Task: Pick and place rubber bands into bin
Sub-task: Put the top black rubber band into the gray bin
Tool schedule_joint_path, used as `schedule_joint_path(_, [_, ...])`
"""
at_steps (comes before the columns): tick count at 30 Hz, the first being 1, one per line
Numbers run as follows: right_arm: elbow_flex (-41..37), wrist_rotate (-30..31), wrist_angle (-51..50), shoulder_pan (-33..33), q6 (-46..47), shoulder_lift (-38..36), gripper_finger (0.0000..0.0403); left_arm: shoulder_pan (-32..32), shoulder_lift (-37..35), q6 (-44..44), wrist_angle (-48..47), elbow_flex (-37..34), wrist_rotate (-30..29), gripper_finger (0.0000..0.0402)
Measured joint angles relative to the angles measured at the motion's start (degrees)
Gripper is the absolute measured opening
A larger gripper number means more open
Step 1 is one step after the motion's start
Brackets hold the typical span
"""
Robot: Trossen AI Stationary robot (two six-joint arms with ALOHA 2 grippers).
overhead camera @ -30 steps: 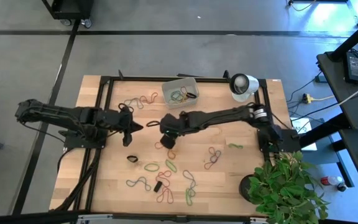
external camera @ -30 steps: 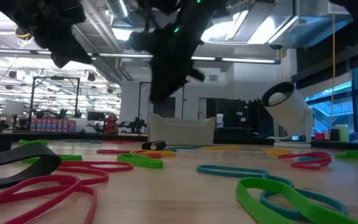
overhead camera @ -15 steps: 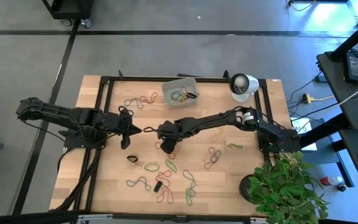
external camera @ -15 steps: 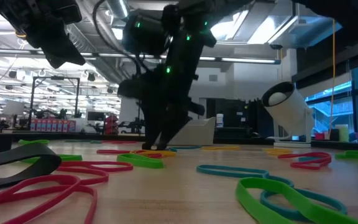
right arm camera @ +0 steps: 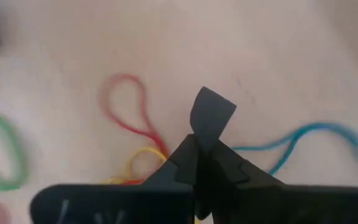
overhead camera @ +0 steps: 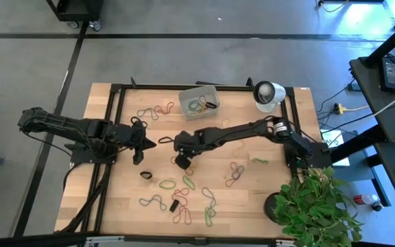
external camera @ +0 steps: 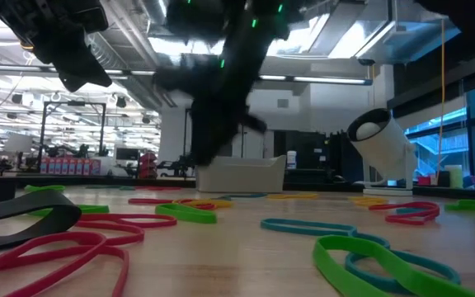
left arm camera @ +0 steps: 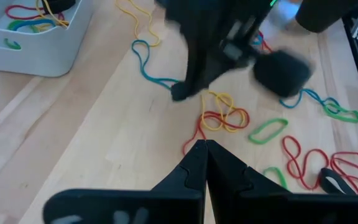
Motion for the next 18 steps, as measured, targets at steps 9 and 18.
schedule_joint_path(9, [0.04,6.15,-6.25,-2.28,-9.6,-11.02,0.0009,0.0,0.0,-2.8,0.01,0.0,-0.45,0.0002])
schedule_joint_path(18, [0.04,2.45,-5.03,-13.54,-20.82,-15.83,0.0005,0.23,0.0,-4.86,0.87,0.0,-8.12,0.0002])
